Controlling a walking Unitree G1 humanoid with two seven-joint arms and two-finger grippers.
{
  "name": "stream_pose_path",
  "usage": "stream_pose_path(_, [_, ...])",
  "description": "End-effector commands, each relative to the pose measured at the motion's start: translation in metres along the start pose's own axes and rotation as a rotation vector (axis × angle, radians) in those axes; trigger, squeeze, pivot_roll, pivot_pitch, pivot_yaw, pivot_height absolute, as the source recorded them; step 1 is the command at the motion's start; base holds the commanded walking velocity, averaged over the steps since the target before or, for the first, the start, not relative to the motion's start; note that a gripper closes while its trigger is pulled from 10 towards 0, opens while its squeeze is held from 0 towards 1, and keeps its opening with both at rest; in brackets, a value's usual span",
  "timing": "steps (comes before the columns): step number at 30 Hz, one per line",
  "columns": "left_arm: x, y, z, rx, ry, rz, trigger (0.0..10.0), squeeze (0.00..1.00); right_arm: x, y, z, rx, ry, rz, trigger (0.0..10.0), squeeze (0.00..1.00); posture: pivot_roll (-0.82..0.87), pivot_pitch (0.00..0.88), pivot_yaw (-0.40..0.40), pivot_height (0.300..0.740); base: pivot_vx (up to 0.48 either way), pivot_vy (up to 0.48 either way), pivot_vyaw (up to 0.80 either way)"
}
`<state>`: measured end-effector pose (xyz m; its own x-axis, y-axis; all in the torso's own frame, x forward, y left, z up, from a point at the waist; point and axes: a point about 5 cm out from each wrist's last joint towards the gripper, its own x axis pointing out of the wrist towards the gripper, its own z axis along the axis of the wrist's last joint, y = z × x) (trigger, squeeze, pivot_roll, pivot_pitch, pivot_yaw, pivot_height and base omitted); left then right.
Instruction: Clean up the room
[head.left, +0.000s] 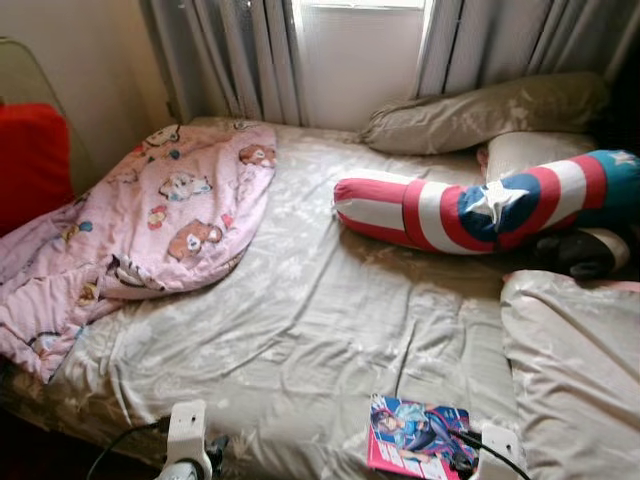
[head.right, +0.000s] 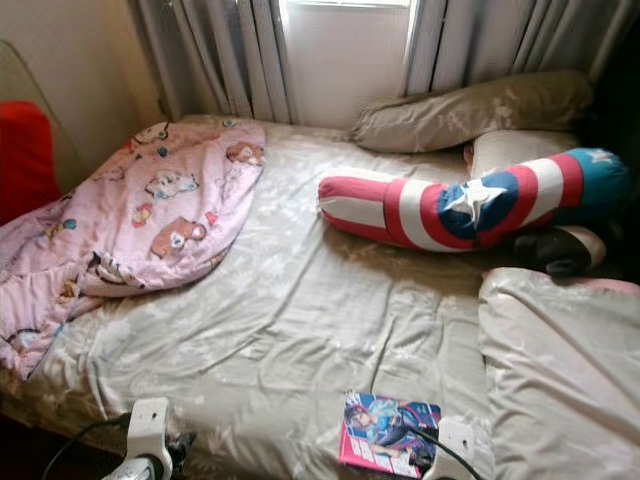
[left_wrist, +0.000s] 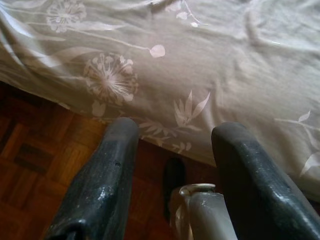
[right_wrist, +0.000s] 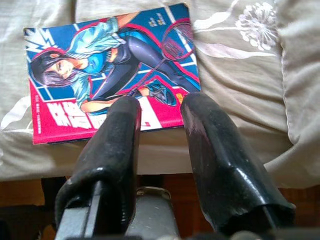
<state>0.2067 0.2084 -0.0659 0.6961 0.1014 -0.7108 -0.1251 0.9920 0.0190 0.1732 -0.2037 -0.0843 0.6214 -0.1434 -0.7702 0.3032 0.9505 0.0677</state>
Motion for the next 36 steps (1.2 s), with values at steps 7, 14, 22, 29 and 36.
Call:
stream_pose_path(7, [0.000,-0.007,-0.004,0.010,0.020,-0.013,10.0,0.00,-0.001,-0.001,-0.006,0.005,0.030,0.012,10.0,0.00,0.05,0.000,-0.009,0.740,0.000,0.132,0.00])
stream_pose_path(14, [0.000,-0.007,-0.003,0.008,0.024,-0.009,10.0,0.00,-0.001,-0.001,-0.007,-0.055,0.044,0.026,10.0,0.00,0.05,0.000,-0.008,0.740,0.000,0.411,0.08])
stream_pose_path(22, [0.001,-0.006,-0.001,-0.001,0.017,0.001,10.0,0.00,-0.002,-0.006,-0.008,-0.057,0.054,0.019,10.0,0.00,0.07,0.000,-0.020,0.740,0.000,0.471,0.40])
stream_pose_path(29, [0.001,-0.003,0.002,-0.005,0.013,0.012,10.0,0.00,-0.003,-0.011,-0.009,-0.048,0.057,0.010,10.0,0.00,0.07,0.000,-0.022,0.740,0.000,0.469,0.00])
stream_pose_path(36, [0.001,0.001,0.003,-0.008,0.014,0.020,10.0,0.00,-0.002,-0.008,-0.008,-0.053,0.054,0.021,10.0,0.00,0.08,0.014,-0.021,0.740,0.000,0.469,0.00])
